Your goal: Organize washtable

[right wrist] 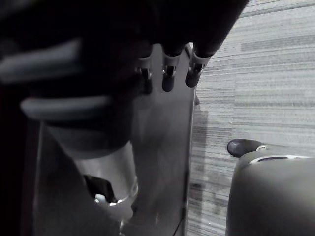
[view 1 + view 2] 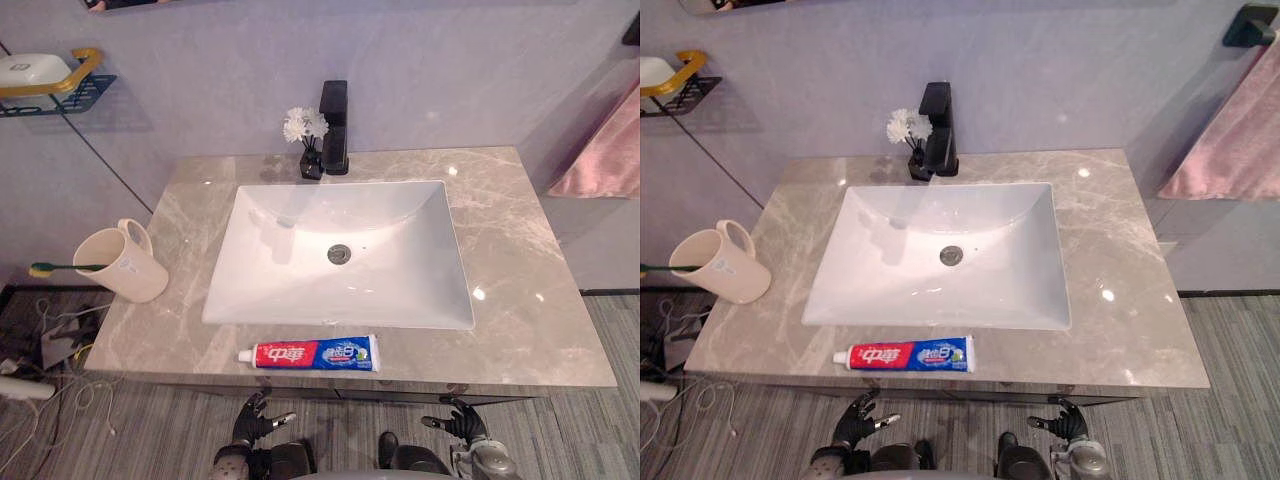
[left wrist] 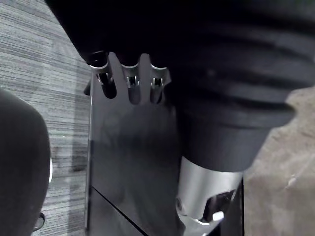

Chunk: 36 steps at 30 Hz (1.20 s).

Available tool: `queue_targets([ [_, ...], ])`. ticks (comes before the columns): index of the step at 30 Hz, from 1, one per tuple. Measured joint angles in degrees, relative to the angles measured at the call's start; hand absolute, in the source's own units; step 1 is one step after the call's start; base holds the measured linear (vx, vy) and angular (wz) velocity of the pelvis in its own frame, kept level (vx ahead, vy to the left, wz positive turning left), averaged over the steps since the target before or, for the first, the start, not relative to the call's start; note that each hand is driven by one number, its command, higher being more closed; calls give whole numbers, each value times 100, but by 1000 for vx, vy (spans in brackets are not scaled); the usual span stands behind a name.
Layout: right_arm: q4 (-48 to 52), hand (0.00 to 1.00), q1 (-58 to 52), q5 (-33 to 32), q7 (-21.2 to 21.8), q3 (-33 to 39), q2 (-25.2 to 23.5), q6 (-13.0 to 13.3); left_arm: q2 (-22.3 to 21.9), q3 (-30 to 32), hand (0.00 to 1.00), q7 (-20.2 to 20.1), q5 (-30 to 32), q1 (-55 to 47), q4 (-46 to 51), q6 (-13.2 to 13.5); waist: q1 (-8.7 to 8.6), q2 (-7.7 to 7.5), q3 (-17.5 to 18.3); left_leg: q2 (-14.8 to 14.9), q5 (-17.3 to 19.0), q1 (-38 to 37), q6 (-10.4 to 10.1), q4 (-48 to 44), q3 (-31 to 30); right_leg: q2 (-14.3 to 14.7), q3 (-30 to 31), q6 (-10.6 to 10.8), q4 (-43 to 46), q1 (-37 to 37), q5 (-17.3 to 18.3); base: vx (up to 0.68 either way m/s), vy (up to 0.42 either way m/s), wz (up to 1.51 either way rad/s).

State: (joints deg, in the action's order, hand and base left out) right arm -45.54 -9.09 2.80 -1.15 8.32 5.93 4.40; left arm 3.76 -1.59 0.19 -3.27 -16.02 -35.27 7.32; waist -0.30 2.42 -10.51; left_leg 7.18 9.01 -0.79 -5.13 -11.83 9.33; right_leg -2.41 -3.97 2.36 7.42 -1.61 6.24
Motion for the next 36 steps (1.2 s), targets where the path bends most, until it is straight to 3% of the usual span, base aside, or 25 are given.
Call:
queue_targets([
  [3,22,0,-112,0,1,10,-179,-1,63,4,0,1,2,-156,128,-22,119,-142,98,-86,-34,-212,55,239,289,-76,211,92,-75,-32,-56,-10,114,-32],
  [8,17,0,-145,-4,-12,41,-202,-2,-28,4,0,24,3,-205,108,-38,110,-82,163,-131,-91,-355,134,412,346,-104,255,152,-137,-96,-95,-17,21,-7],
  [9,-544,0,68,0,-18,131,-109,-50,-66,180,0,122,1,-184,-232,6,122,-168,398,-229,-318,-611,114,909,171,-36,125,148,-585,-338,-246,0,0,0],
  [17,-736,0,49,-60,-18,155,-101,-45,-65,175,0,125,-3,-75,-403,38,119,-175,403,-219,-394,-698,121,1064,173,-62,85,157,-753,-453,-305,3,0,2],
  [25,-1094,0,-43,-567,-11,519,-99,-32,30,133,0,130,-17,563,-1524,48,85,-172,430,-225,-451,-809,102,1228,94,-81,-84,177,-990,-668,-362,15,-10,9],
  [30,-1211,0,-41,-692,-8,893,-51,-33,199,634,0,145,-55,675,-2034,8,-42,-190,437,-226,-457,-872,93,1230,-48,-79,-219,179,-1065,-831,-364,-6,-22,11],
  [36,-1211,0,-22,-693,15,1162,251,-29,784,1790,0,221,-64,484,-2164,-87,-33,-188,438,-228,-488,-886,83,1228,-136,-85,-353,178,-1070,-912,-363,-53,-20,10],
])
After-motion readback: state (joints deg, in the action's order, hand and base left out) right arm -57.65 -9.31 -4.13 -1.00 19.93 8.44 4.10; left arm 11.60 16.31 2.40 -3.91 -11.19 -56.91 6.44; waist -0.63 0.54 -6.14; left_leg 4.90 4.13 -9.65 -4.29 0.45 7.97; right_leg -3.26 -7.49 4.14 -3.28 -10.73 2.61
